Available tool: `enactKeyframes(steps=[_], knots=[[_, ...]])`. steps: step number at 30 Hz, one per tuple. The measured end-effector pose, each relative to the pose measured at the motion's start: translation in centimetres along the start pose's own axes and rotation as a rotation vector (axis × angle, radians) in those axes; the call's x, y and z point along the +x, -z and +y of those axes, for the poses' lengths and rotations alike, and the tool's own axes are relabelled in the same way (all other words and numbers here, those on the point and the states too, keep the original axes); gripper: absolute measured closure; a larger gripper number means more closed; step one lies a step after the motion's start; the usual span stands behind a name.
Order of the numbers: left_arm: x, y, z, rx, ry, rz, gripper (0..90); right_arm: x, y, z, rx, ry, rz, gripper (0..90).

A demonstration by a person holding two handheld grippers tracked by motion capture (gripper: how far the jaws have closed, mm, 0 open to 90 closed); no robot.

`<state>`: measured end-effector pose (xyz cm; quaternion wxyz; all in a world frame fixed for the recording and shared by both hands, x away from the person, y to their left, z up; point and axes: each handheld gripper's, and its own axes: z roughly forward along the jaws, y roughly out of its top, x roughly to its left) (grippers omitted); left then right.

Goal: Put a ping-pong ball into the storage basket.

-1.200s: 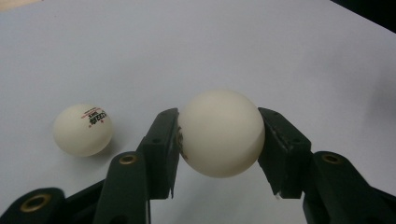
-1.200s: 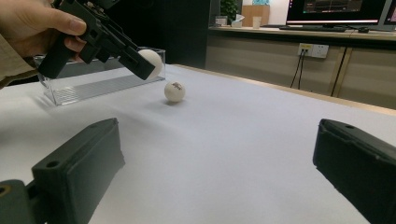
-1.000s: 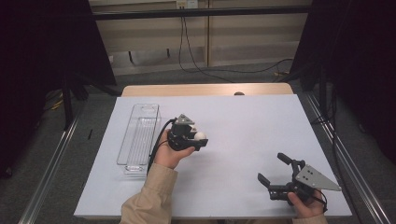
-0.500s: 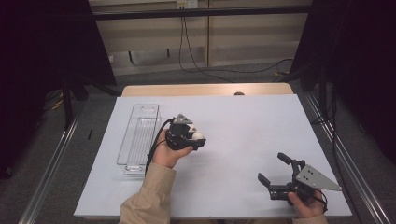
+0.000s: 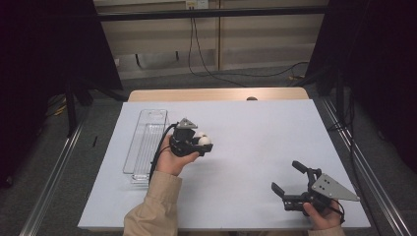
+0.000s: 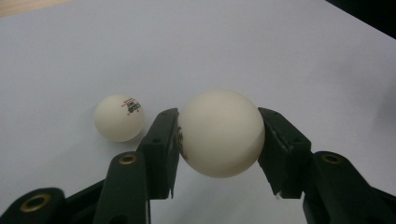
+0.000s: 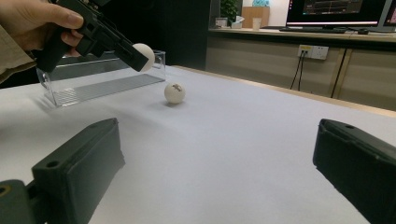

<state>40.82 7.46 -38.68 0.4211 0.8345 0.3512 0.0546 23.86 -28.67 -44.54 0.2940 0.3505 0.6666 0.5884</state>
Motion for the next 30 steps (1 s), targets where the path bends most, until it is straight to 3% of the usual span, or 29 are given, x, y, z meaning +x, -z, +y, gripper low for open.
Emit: enactKeyframes(steps=[30], knots=[[1.0, 1.5, -0.1, -0.009, 0.019, 0.032, 51.0, 0.2, 0.0, 0.0, -0.001, 0.0, 0.002, 0.7]])
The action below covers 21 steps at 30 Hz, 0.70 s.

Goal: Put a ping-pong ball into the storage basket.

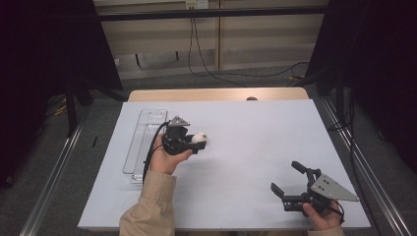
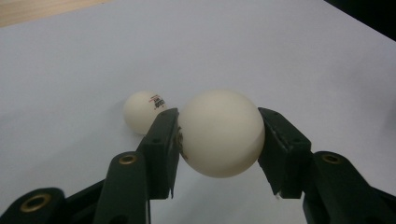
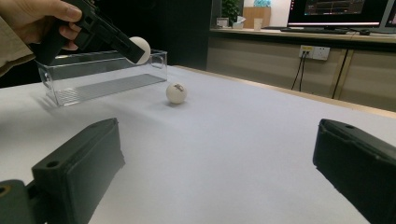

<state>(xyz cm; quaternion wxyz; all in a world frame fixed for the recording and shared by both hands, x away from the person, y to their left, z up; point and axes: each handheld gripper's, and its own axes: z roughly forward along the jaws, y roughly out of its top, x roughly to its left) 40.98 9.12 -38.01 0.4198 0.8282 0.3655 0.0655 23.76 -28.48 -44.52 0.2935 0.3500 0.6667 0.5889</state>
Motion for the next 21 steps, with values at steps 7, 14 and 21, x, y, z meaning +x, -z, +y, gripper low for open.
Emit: enactKeyframes(steps=[7, 14, 21], knots=[[0.2, 0.3, -0.1, 0.004, 0.003, 0.005, 51.0, 0.0, 0.0, 0.0, 0.001, 0.003, -0.001, 0.7], [0.5, 0.6, -0.1, 0.0, 0.011, 0.011, 51.0, 0.0, 0.0, 0.0, 0.0, 0.005, -0.001, 0.7], [0.8, 1.1, -0.1, 0.0, 0.013, 0.023, 51.1, 0.0, 0.0, 0.0, 0.002, 0.005, 0.001, 0.7]])
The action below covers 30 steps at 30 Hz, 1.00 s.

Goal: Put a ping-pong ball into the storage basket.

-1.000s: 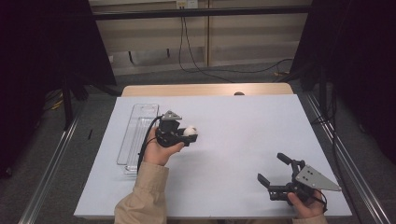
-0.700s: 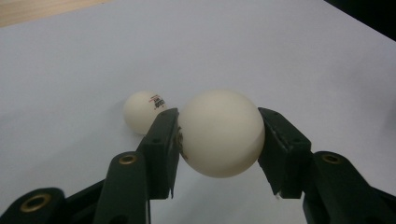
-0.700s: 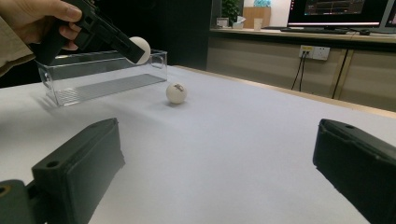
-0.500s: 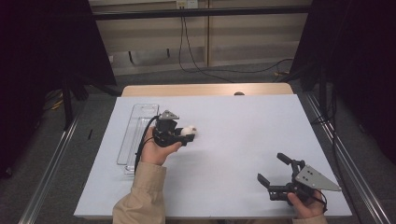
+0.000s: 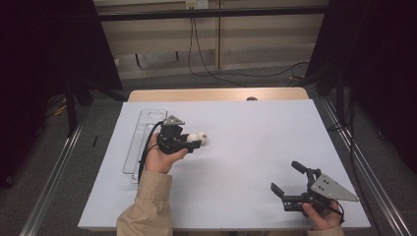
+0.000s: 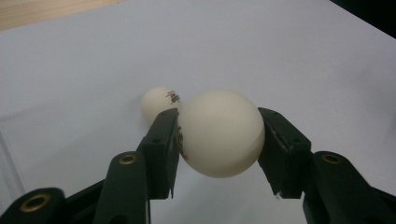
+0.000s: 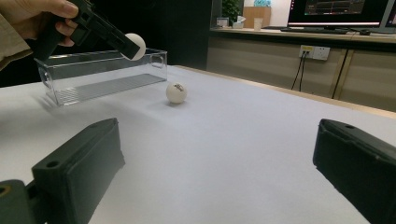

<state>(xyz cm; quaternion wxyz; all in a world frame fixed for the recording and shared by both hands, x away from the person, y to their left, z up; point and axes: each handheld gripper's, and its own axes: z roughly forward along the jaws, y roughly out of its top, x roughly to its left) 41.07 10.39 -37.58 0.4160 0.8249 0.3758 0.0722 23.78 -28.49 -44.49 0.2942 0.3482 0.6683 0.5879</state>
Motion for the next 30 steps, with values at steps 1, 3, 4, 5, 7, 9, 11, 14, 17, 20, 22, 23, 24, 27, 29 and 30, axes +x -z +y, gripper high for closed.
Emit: enactKeyframes(steps=[1, 3, 4, 5, 7, 9, 11, 14, 17, 20, 22, 23, 24, 27, 29, 30], knots=[[0.1, 0.1, 0.0, 0.0, -0.002, 0.001, 51.0, 0.0, 0.0, 0.0, 0.001, 0.0, 0.0, 0.7], [0.2, 0.2, 0.0, -0.002, -0.008, 0.007, 51.1, 0.0, 0.0, 0.0, 0.0, 0.0, 0.0, 0.7], [0.2, 0.3, 0.0, -0.003, -0.005, 0.006, 51.0, 0.0, 0.0, 0.0, -0.001, -0.001, -0.002, 0.7], [0.3, 0.3, 0.0, -0.007, 0.001, 0.005, 51.0, 0.0, 0.0, 0.0, 0.0, -0.001, -0.003, 0.7], [0.3, 0.4, 0.0, -0.005, 0.003, 0.009, 51.0, 0.0, 0.0, 0.0, 0.003, -0.004, -0.002, 0.7], [0.4, 0.5, -0.1, -0.009, 0.007, 0.013, 51.1, 0.0, 0.0, 0.0, 0.003, -0.001, -0.001, 0.7], [0.5, 0.5, -0.1, -0.009, 0.007, 0.015, 51.0, 0.0, 0.0, 0.0, 0.004, -0.003, -0.001, 0.7], [0.5, 0.5, -0.1, -0.007, 0.006, 0.021, 51.0, 0.0, 0.0, 0.0, 0.005, -0.005, -0.002, 0.7], [0.7, 0.6, -0.2, -0.001, 0.005, 0.024, 51.0, 0.0, 0.0, 0.0, 0.007, -0.005, -0.001, 0.8], [0.8, 0.7, -0.2, -0.004, 0.01, 0.027, 51.0, 0.0, 0.0, 0.0, 0.006, -0.001, -0.002, 0.7], [0.8, 0.8, -0.2, -0.006, 0.013, 0.024, 51.1, 0.0, -0.1, 0.0, 0.009, -0.005, -0.002, 0.7], [0.9, 0.9, -0.2, -0.007, 0.012, 0.029, 51.0, 0.0, -0.1, 0.0, 0.01, -0.006, -0.002, 0.7], [1.0, 1.0, -0.2, -0.008, 0.013, 0.029, 51.0, 0.0, -0.1, 0.0, 0.009, -0.006, -0.002, 0.7], [1.2, 1.3, -0.3, -0.019, 0.026, 0.042, 51.0, 0.0, -0.1, 0.0, 0.009, -0.004, -0.003, 0.7], [1.4, 1.5, -0.3, -0.018, 0.027, 0.044, 51.0, 0.0, -0.1, 0.0, 0.009, -0.002, -0.005, 0.7], [1.5, 1.5, -0.3, -0.018, 0.026, 0.047, 51.0, 0.0, -0.1, 0.1, 0.008, 0.0, -0.005, 0.7]])
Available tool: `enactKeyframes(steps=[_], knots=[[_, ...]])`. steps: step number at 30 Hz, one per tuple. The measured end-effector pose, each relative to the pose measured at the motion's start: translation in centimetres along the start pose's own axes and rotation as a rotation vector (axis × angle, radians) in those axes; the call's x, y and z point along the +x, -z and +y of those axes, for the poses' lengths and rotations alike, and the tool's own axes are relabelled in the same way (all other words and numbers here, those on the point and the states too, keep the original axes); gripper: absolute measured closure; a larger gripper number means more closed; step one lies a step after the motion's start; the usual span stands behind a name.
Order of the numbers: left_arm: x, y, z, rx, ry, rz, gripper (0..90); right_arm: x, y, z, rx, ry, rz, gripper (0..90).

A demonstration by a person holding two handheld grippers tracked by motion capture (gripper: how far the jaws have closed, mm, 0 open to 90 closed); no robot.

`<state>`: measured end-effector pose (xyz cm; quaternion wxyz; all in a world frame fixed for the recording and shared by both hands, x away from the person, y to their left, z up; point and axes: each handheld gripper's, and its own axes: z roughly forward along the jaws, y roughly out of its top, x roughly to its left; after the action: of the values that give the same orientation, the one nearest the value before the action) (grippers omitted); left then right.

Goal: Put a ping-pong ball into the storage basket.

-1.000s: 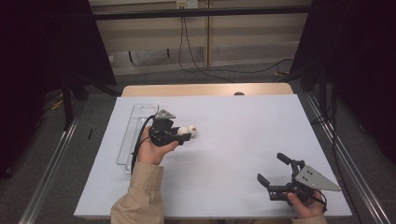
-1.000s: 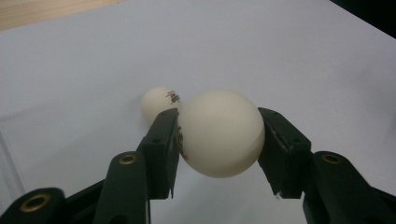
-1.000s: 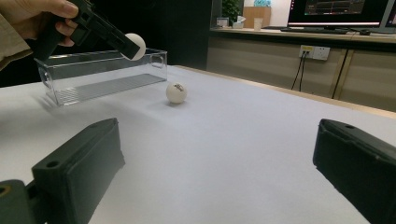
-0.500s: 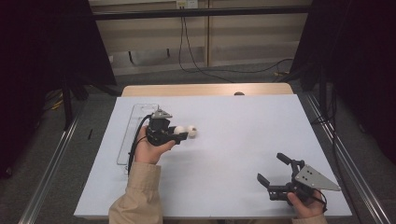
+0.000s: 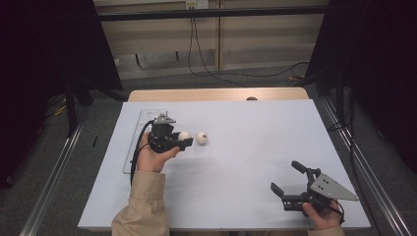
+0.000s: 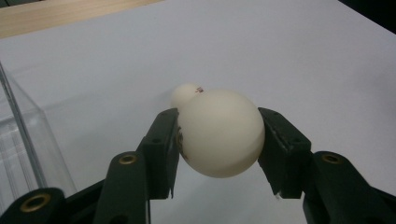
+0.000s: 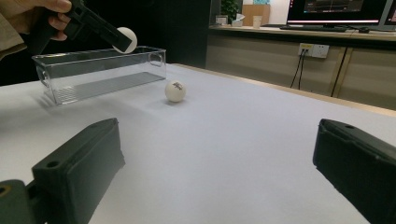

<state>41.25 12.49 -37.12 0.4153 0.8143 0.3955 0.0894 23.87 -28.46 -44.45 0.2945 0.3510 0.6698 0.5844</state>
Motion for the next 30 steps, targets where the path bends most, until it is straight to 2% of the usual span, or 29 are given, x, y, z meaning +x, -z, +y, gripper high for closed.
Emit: enactKeyframes(steps=[14, 30], knots=[[0.74, 0.98, -0.09, -0.015, 0.015, 0.016, 51.0, 0.09, -0.1, 0.03, 0.008, 0.001, -0.002, 0.6], [0.81, 0.93, -0.05, -0.008, 0.02, 0.024, 51.0, -0.04, 0.06, 0.0, 0.012, -0.005, -0.003, 0.5]])
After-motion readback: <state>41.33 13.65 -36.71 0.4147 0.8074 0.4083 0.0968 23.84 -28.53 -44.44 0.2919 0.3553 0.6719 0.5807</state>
